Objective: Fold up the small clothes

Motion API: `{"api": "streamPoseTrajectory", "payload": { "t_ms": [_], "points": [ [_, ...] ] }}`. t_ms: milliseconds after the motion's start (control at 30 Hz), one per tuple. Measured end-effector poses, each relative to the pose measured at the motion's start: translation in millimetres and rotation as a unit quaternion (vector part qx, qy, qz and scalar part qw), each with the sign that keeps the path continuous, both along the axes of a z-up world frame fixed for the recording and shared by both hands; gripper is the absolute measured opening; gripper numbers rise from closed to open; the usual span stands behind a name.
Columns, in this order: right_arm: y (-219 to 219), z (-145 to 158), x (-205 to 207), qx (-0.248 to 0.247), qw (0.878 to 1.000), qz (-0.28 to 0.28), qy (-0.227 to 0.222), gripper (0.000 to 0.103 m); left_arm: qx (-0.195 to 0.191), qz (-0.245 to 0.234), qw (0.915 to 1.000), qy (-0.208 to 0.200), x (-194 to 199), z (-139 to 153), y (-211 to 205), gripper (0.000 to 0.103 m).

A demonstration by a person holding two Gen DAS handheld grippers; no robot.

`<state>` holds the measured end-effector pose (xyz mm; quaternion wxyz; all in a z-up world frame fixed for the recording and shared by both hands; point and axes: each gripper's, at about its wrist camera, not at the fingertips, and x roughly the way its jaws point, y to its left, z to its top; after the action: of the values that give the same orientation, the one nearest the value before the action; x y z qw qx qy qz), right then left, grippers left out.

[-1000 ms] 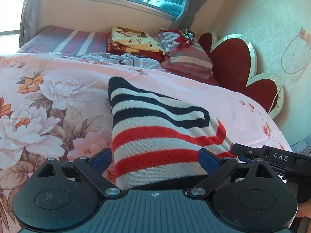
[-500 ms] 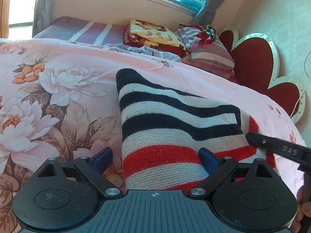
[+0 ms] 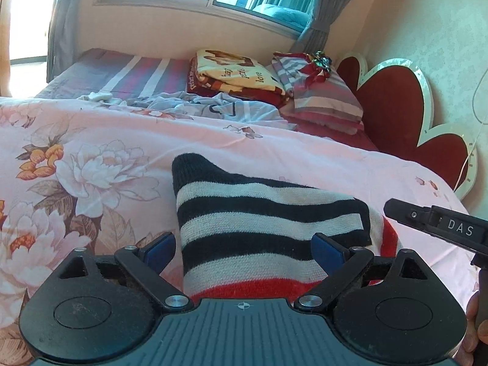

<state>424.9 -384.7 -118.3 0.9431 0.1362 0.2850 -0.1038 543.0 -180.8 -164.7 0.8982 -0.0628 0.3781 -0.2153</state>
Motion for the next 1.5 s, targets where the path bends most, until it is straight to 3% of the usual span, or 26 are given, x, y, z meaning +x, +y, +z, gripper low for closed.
{"api": "streamPoseTrajectory", "payload": {
  "t_ms": [100,200,367,467,633,867,1200,1300,1400,1500],
  "points": [
    [13,-5,22,-0.028,0.999,0.023,0.020,0.024,0.026,-0.009,0.9995,0.016,9,-12,-10,0.095],
    [12,-25,35,-0.050,0.997,0.016,0.052,0.020,0.015,0.002,0.9991,0.039,17,-23,-6,0.095],
    [-8,-45,34,-0.009,0.998,-0.021,0.060,0.016,0.043,-0.010,0.9988,0.021,14,-23,-15,0.095],
    [-1,-40,33,-0.030,0.997,-0.015,0.069,0.017,0.058,-0.011,0.9982,0.014,5,-14,-13,0.095],
    [6,-14,6,-0.015,0.999,-0.001,0.041,0.024,0.064,-0.025,0.9976,-0.012,-23,2,-2,0.095],
    [26,3,-42,-0.029,0.998,0.041,0.024,0.024,0.074,-0.057,0.9951,-0.032,-64,20,3,0.095],
    [35,-22,-67,-0.089,0.993,0.034,0.069,0.027,0.081,-0.059,0.9947,-0.024,-84,8,-3,0.095],
    [26,-31,-71,-0.048,0.996,0.019,0.069,0.028,0.075,-0.049,0.9958,-0.018,-86,6,-3,0.095],
    [34,-29,-74,-0.067,0.994,0.031,0.074,0.030,0.079,-0.061,0.9948,-0.021,-91,4,-5,0.095],
    [27,-37,-79,-0.046,0.996,0.029,0.065,0.029,0.077,-0.067,0.9945,-0.023,-90,0,-5,0.095]
  ]
}}
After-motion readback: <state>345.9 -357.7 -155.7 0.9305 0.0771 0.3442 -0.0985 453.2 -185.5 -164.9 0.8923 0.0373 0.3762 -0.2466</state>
